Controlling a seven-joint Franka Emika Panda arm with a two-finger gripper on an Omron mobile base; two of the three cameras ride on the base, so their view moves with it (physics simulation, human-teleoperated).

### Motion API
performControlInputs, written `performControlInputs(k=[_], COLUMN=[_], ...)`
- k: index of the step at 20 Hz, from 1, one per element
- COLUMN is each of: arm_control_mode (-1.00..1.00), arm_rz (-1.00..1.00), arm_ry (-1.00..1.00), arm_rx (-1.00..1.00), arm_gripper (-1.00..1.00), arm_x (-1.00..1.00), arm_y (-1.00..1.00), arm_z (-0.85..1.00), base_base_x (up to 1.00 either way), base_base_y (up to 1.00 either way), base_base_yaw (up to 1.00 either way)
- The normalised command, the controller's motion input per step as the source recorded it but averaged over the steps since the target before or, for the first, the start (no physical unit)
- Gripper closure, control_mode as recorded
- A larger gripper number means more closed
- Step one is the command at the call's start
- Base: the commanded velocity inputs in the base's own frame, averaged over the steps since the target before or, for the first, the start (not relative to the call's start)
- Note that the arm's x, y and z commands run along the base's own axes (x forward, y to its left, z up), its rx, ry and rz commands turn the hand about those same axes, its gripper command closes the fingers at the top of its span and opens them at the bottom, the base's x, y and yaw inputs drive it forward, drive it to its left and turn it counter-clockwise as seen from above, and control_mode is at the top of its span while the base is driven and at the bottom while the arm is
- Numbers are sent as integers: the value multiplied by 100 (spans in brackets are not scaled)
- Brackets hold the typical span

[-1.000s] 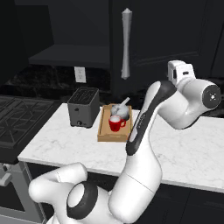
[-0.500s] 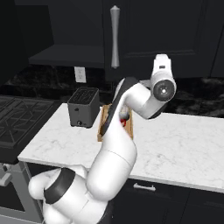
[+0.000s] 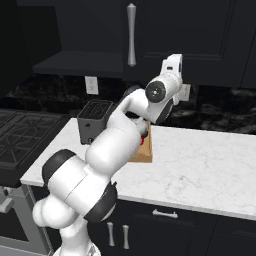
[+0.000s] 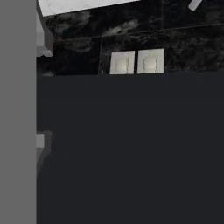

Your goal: Pick the kettle from the counter and place it on the tray. Then pick the mug from the cabinet and place it on the tray. Then close the cabinet doors.

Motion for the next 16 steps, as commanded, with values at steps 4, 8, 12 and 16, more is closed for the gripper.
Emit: performControlInputs(k=[4,8,12,16], arm_control_mode=[-100,-100,-100,-100], arm_rz=[-20,-17,-15,-10], arm_ry=[2,2,0,1], arm_rx=[0,-1,-7,-4], arm_gripper=[-100,-100,-100,-100], arm_x=[79,69,48,-27], arm_y=[25,22,16,12], arm_z=[-1,-11,-21,24], base_base_x=[0,0,0,0], base_base_y=[0,0,0,0], base_base_yaw=[0,0,0,0])
